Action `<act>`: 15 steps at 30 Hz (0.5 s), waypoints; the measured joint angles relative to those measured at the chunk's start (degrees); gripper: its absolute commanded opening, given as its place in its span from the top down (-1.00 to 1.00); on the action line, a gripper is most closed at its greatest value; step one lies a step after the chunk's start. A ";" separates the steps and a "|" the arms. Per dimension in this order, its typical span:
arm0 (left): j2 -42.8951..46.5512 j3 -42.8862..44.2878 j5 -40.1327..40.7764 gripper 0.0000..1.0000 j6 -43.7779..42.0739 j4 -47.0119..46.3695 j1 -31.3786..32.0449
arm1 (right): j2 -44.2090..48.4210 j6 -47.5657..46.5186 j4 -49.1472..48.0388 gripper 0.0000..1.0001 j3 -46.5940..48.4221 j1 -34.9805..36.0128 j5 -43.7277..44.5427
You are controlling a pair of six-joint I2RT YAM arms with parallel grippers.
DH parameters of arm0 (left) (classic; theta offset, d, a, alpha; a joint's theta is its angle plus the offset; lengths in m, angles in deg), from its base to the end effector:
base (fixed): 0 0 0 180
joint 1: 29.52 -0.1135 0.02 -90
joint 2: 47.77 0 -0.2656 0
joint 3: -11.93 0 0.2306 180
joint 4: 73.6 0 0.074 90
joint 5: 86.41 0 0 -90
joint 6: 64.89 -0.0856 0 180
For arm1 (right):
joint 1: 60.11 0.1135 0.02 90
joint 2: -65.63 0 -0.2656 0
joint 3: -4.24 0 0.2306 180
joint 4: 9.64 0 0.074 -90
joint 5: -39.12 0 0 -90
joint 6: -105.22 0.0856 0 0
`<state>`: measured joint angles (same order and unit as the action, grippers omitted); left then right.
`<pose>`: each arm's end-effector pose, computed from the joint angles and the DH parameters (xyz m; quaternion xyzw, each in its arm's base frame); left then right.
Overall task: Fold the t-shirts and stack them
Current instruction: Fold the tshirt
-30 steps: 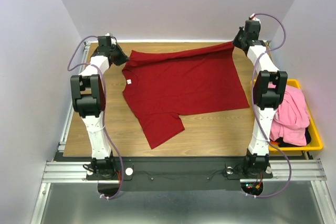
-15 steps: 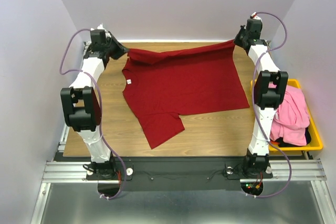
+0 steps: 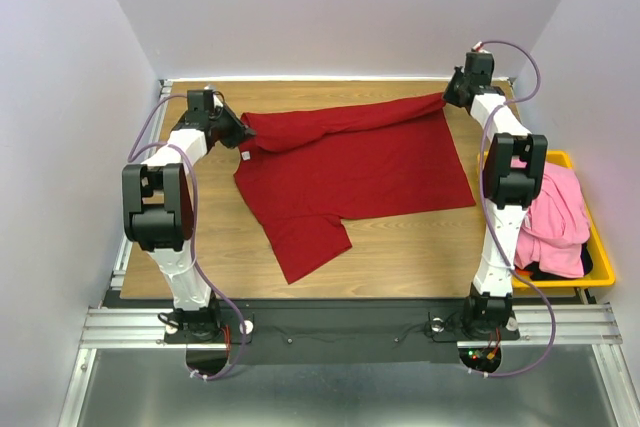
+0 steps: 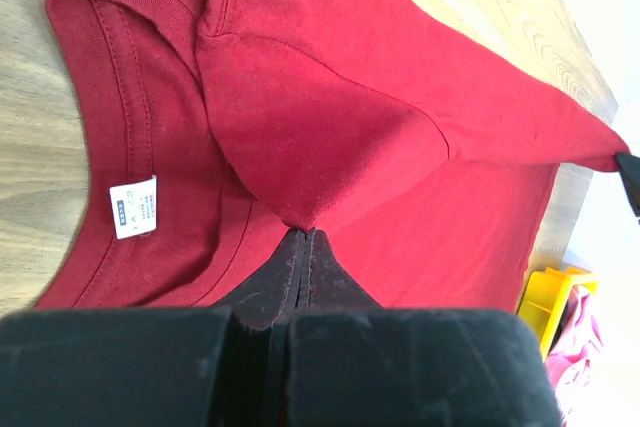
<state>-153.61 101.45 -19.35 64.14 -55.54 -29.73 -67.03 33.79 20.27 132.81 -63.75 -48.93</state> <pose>0.4401 -0.0318 0.2179 -0.2037 0.8477 -0.3178 0.3728 0.5609 -0.0386 0.2032 0.1779 0.8648 0.0461 0.4674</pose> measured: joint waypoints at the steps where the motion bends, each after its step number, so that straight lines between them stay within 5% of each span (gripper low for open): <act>1: 0.07 -0.22 0.00 1.00 -0.02 -0.17 0.00 | 0.00 0.00 0.11 0.98 -0.33 -0.07 0.02; 15: 2.80 -4.63 -1.09 1.00 0.79 -1.18 0.02 | 1.62 -0.02 0.00 0.93 -3.13 -0.61 1.09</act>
<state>-150.81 96.81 -20.44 64.92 -56.72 -29.71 -65.41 33.77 20.27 129.68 -64.36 -47.84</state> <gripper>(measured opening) 0.025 0.026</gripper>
